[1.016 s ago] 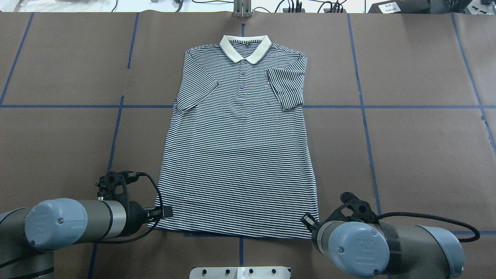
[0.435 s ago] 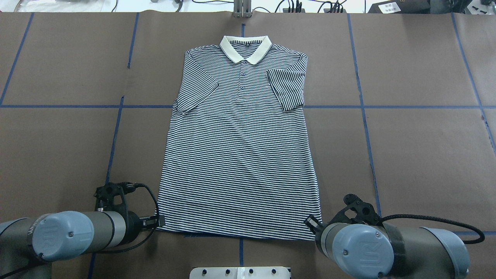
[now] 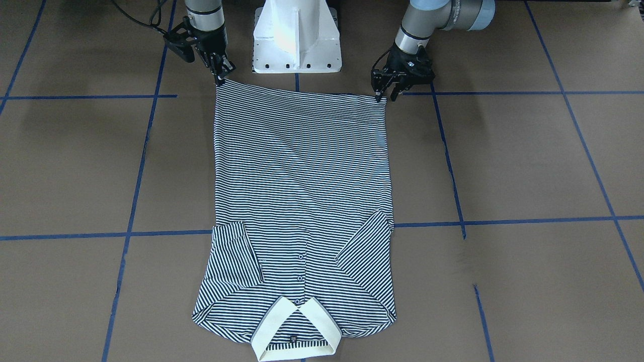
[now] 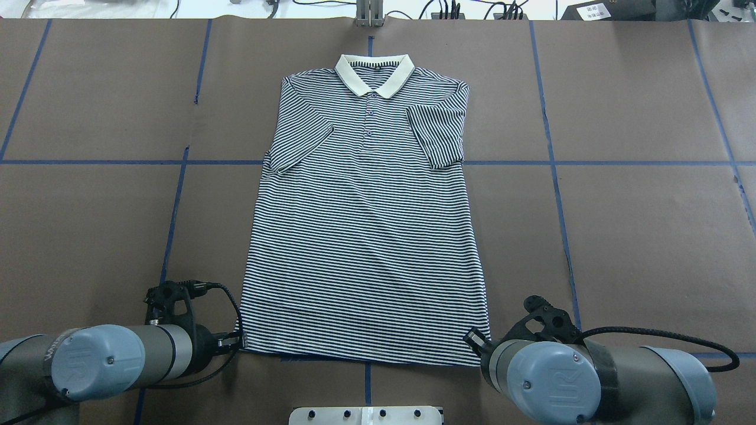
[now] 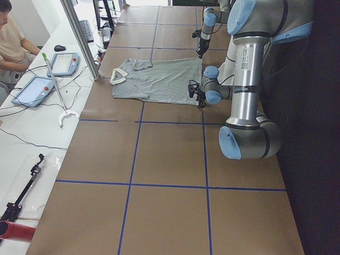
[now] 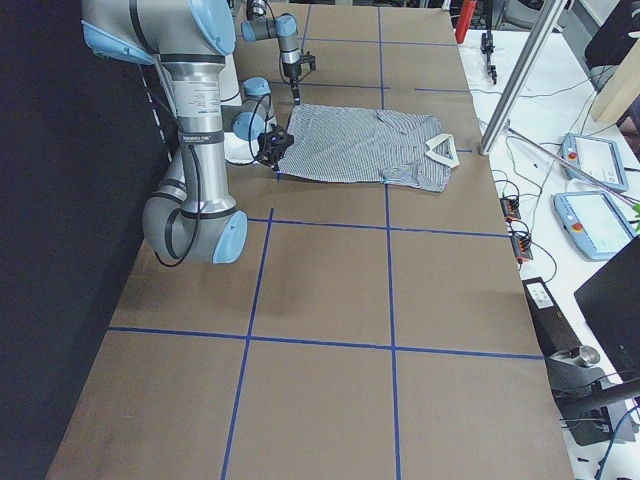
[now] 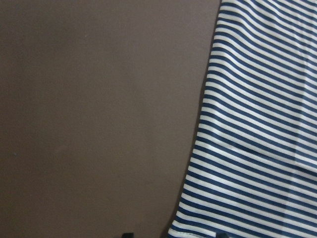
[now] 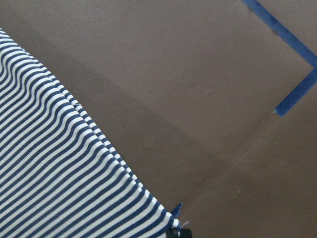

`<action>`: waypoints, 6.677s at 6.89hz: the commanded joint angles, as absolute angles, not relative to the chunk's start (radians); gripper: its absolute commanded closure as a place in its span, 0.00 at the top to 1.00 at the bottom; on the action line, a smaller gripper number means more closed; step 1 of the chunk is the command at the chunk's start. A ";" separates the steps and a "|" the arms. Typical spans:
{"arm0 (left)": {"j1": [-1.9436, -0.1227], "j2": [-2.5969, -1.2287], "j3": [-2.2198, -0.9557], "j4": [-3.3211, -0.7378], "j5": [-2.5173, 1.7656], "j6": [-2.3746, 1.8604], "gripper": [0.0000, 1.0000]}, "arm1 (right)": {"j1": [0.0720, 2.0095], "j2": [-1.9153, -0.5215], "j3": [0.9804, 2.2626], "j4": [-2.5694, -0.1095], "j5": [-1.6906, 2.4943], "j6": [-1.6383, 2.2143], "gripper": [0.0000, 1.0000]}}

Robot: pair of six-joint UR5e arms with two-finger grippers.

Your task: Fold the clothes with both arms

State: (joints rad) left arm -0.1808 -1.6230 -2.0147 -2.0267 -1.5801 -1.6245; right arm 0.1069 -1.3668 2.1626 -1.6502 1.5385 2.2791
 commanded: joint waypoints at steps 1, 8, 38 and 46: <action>-0.173 -1.623 -2.014 -2.026 -1.580 -1.624 0.41 | 0.107 -1.367 2.163 -1.651 1.539 2.278 0.00; -0.141 -1.597 -2.237 -1.888 -1.591 -1.696 0.00 | 0.059 -1.422 2.289 -1.721 1.539 2.276 0.00; -0.736 -2.183 -1.262 -2.396 -1.654 -1.273 0.17 | 0.595 -1.186 1.750 -1.325 1.798 1.854 0.67; -0.735 -2.175 -1.284 -2.388 -1.654 -1.278 0.18 | 0.555 -1.169 1.700 -1.315 1.764 1.894 0.00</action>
